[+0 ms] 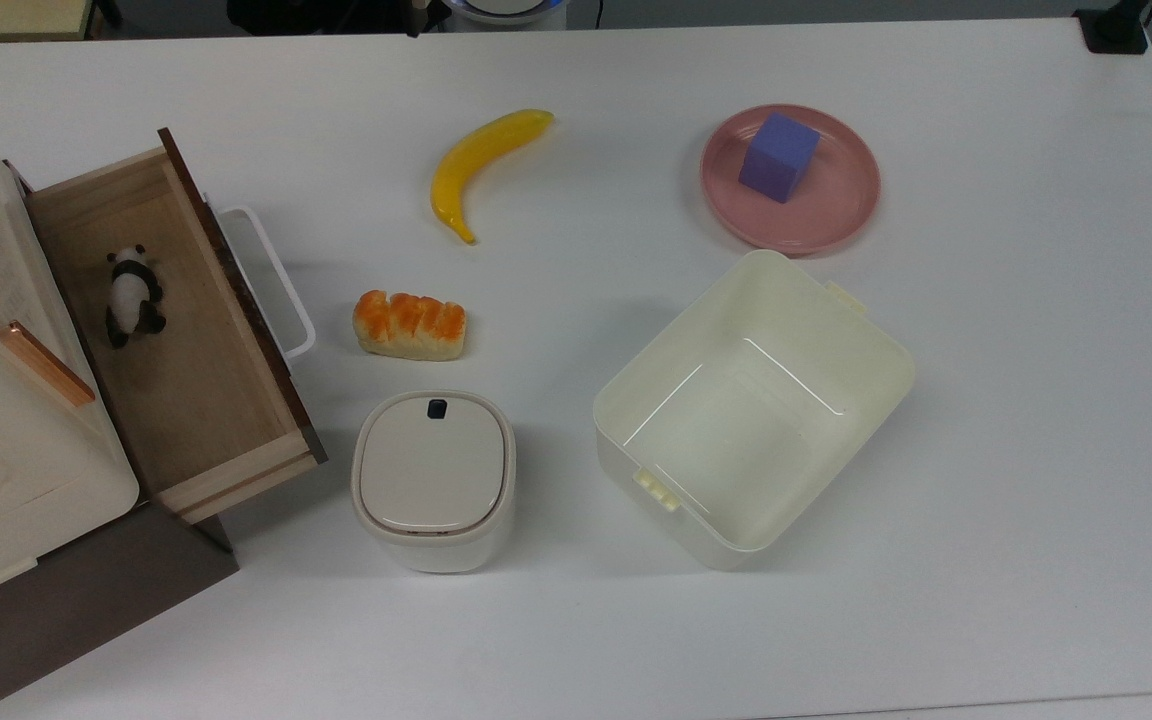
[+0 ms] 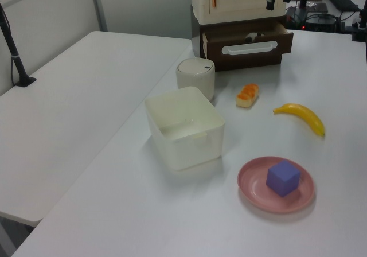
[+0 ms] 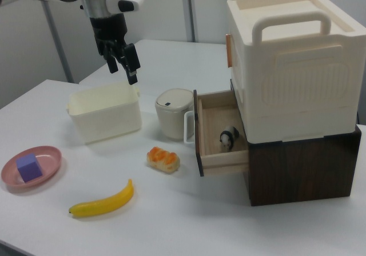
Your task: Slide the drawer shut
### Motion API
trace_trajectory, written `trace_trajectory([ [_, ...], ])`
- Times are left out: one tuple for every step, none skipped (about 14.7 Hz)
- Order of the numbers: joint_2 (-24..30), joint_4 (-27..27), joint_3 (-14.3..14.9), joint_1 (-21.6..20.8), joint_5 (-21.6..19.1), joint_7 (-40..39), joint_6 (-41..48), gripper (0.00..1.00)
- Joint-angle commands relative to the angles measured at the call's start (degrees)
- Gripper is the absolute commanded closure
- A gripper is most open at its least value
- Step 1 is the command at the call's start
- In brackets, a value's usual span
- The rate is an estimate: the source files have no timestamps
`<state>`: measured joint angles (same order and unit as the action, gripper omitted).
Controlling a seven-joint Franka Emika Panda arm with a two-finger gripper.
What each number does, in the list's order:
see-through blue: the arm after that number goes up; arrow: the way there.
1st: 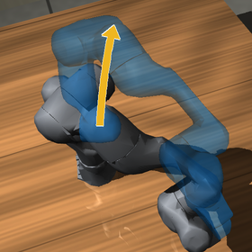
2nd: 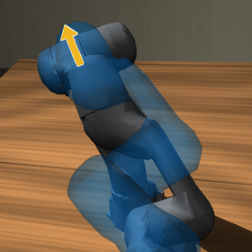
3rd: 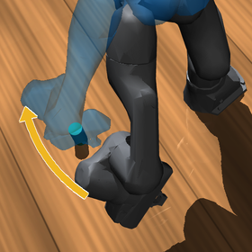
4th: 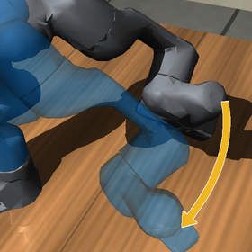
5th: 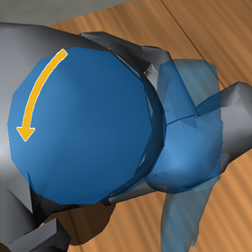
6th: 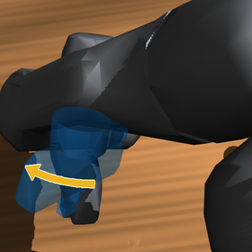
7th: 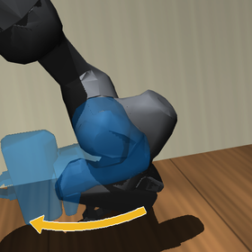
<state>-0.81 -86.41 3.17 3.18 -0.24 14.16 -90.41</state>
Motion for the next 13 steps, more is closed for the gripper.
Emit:
trace_trajectory([
  [0.7, -0.1, 1.7, -1.0, -2.6, 0.4, -0.6, 0.0],
  [0.7, 0.0, 1.7, -1.0, -2.6, 0.3, -0.6, 0.0],
  [0.7, 0.0, 1.7, -1.0, -2.4, 0.3, -0.6, 0.0],
  [0.7, 0.0, 1.7, -1.0, -2.4, 0.3, -0.6, 0.0],
  [0.7, 0.0, 1.7, -1.1, -2.4, 0.3, -0.6, 0.0],
  [0.7, 0.0, 1.7, -1.1, -2.4, 0.3, -0.6, 0.0],
  [0.7, 0.0, 1.7, -1.1, -2.0, 0.9, -0.6, 0.0],
  [0.5, 0.0, 1.7, -1.1, -1.8, 1.1, -0.5, 0.0],
  [0.3, 0.1, 1.6, -1.2, -1.4, 1.2, -0.5, 0.0],
  [0.2, 0.1, 1.6, -1.2, -1.3, 1.9, -0.6, 0.0],
  [0.1, 0.2, 1.6, -1.2, -1.1, 2.9, -0.6, 0.0],
  [0.1, 0.2, 1.6, -1.2, -0.7, 3.4, -0.6, 0.0],
  [0.1, 0.1, 1.5, -1.2, 0.9, 3.1, -0.7, 0.0],
])
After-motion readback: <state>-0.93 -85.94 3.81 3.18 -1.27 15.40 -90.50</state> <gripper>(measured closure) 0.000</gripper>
